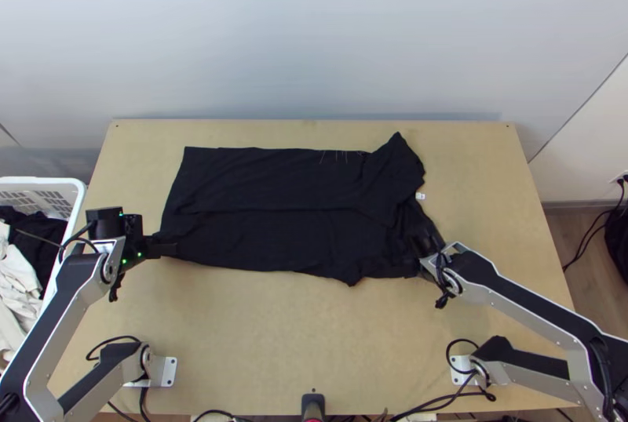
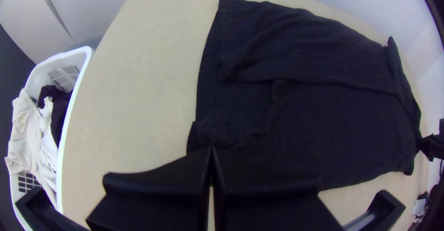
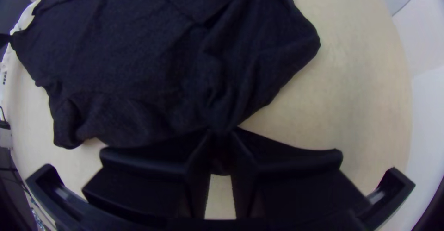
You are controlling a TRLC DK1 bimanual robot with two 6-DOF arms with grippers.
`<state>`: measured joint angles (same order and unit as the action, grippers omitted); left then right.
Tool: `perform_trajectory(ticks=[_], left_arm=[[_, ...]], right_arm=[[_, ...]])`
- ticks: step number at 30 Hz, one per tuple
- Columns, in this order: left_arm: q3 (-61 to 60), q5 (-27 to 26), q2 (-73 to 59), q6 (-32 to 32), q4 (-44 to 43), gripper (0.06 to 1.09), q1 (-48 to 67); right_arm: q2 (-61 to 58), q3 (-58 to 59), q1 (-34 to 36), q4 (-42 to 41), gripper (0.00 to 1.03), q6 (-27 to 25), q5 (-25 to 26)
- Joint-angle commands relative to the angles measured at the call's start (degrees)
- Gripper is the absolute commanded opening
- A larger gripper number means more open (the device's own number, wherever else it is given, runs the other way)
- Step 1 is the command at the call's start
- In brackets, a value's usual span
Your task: Fold the t-shirt
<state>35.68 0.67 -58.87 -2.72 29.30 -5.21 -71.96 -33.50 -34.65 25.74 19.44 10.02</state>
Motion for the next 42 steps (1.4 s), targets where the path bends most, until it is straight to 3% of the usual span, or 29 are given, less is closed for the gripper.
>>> perform_trajectory(ticks=[1,12,33,42], left_arm=[[0.4,0.0,1.6,-0.6,0.2,0.1,-0.3],[7.1,-0.9,-1.7,-1.9,0.1,0.1,-4.9],[31.7,-0.8,-26.3,2.5,-6.7,0.1,-4.5],[43.6,-0.2,-38.4,2.6,-9.3,0.1,-1.6]], right_arm=[[0.2,-1.7,2.7,-0.6,0.03,-2.8,0.2],[3.5,-9.3,13.0,0.3,0.03,-8.9,0.5],[-22.0,-37.4,17.2,-0.8,0.03,-14.8,0.5],[-30.4,-46.0,19.6,-1.2,0.03,-14.8,0.5]])
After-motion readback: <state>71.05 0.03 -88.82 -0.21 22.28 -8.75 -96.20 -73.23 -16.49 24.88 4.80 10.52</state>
